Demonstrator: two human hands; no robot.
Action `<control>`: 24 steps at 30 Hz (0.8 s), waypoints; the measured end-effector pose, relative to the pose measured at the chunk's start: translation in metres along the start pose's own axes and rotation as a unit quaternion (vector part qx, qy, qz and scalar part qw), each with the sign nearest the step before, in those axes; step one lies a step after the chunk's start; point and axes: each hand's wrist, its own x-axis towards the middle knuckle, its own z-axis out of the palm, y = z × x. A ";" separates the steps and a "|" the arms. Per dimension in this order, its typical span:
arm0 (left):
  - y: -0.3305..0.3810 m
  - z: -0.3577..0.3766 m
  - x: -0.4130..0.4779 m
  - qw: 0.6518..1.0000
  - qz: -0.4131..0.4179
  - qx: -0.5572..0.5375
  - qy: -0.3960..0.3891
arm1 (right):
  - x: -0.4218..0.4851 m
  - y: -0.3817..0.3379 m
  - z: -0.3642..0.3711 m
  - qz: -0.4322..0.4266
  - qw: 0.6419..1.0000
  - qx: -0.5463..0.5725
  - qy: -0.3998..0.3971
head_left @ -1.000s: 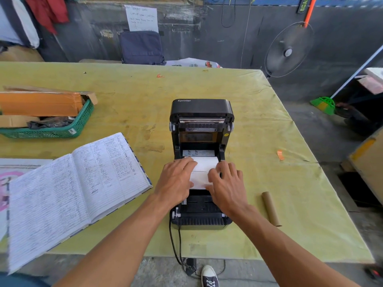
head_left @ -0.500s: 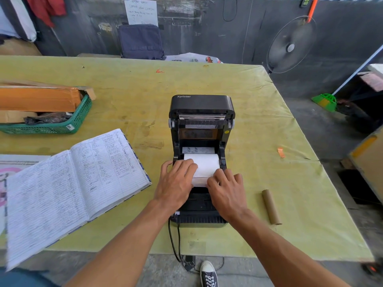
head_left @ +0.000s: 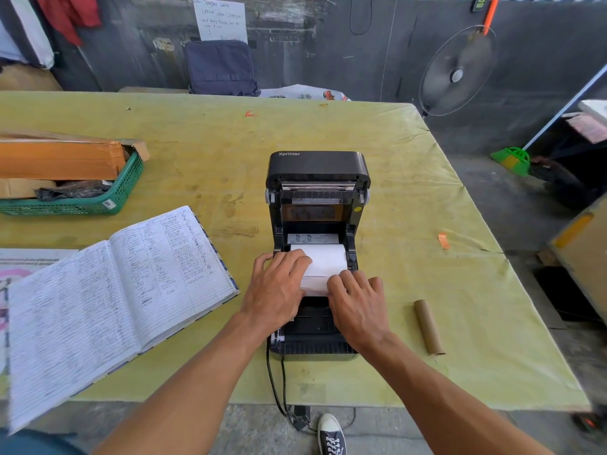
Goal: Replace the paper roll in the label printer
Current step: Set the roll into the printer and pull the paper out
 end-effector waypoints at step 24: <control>0.015 0.015 -0.041 1.000 0.006 0.022 0.006 | -0.017 -0.006 -0.006 -0.028 0.992 0.007 -0.119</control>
